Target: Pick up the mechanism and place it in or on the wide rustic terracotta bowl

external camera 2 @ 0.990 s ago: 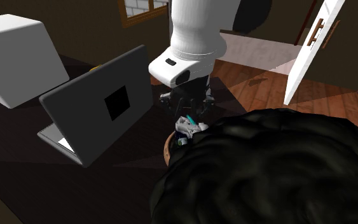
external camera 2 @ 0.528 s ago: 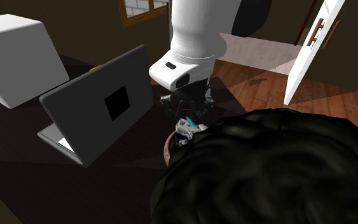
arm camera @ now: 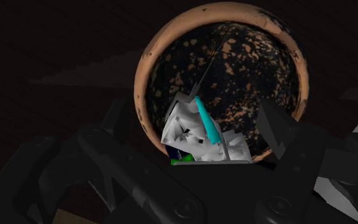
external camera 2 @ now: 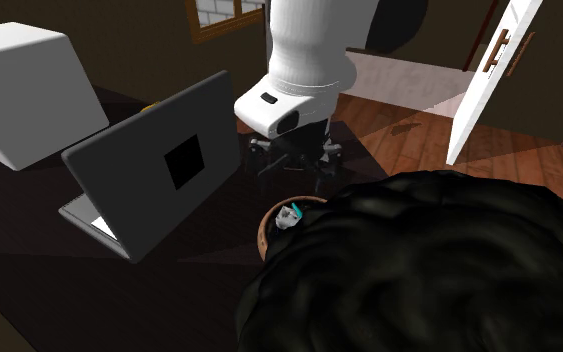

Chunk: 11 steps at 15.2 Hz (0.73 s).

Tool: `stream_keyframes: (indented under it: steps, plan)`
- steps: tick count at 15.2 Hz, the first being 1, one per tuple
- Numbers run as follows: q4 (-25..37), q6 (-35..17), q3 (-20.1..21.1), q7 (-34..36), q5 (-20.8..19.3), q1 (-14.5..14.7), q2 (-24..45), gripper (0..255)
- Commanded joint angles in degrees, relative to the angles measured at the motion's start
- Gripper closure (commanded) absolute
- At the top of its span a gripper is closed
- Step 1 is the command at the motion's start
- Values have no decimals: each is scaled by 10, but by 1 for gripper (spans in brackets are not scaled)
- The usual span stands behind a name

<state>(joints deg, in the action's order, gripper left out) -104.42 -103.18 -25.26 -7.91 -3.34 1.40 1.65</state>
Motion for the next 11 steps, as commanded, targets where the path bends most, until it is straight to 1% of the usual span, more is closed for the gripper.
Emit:
stream_keyframes:
  steps: [1,3,11]
  plan:
    - [31,30,0,-1,1,0,1,0]
    - [69,65,1,-2,3,1,4,0]
    - [69,65,1,-2,3,1,4,0]
